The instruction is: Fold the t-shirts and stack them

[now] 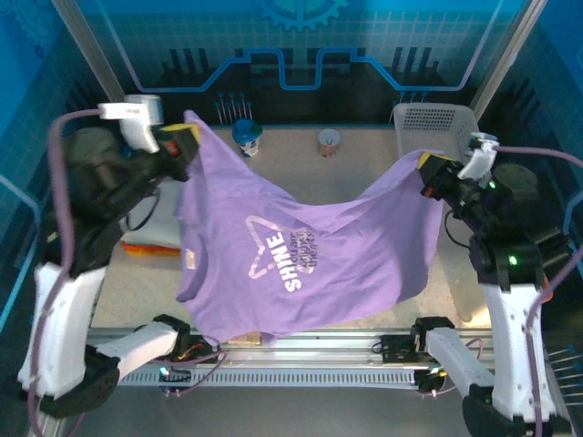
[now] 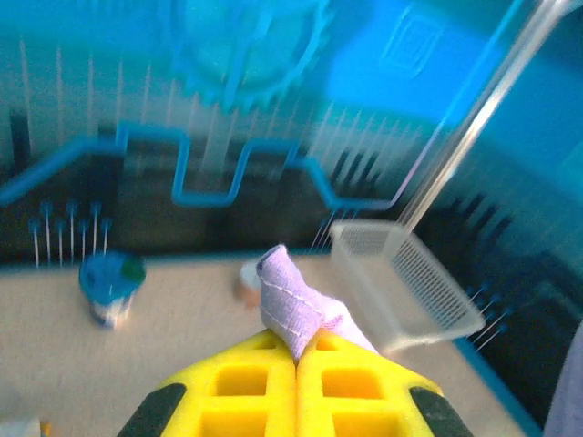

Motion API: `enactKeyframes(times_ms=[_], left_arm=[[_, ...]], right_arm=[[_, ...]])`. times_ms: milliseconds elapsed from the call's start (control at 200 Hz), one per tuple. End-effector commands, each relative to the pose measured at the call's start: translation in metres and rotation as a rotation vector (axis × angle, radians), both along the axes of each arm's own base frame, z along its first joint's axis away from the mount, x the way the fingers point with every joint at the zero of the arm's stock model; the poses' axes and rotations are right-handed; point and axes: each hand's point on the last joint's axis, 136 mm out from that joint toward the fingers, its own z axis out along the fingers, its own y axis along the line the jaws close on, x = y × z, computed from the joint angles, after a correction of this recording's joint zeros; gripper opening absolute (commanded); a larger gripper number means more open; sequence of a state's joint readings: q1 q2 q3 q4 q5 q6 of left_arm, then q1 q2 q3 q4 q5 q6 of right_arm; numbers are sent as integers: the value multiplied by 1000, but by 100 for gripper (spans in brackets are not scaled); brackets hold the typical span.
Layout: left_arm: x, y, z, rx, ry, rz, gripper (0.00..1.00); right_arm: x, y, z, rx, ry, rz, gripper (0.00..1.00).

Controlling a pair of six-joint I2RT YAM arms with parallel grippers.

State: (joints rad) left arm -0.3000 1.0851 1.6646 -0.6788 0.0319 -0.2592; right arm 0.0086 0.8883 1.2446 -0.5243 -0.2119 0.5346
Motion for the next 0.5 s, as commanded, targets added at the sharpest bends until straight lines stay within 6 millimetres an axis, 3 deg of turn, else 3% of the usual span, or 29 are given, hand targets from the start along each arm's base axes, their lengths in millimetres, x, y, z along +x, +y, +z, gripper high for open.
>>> enactKeyframes(times_ms=[0, 105, 275, 365, 495], left_arm=[[47, -3, -51, -24, 96, 64, 0], [80, -11, -110, 17, 206, 74, 0], [132, 0, -193, 81, 380, 142, 0], [156, 4, -219, 93, 440, 152, 0], [188, 4, -230, 119, 460, 157, 0]], right_arm=[[29, 2, -78, 5, 236, -7, 0], [53, 2, -137, 28, 379, -14, 0], [83, -7, -216, 108, 575, -33, 0], [94, -18, -233, 143, 594, -63, 0], [106, -38, -240, 138, 588, -129, 0]])
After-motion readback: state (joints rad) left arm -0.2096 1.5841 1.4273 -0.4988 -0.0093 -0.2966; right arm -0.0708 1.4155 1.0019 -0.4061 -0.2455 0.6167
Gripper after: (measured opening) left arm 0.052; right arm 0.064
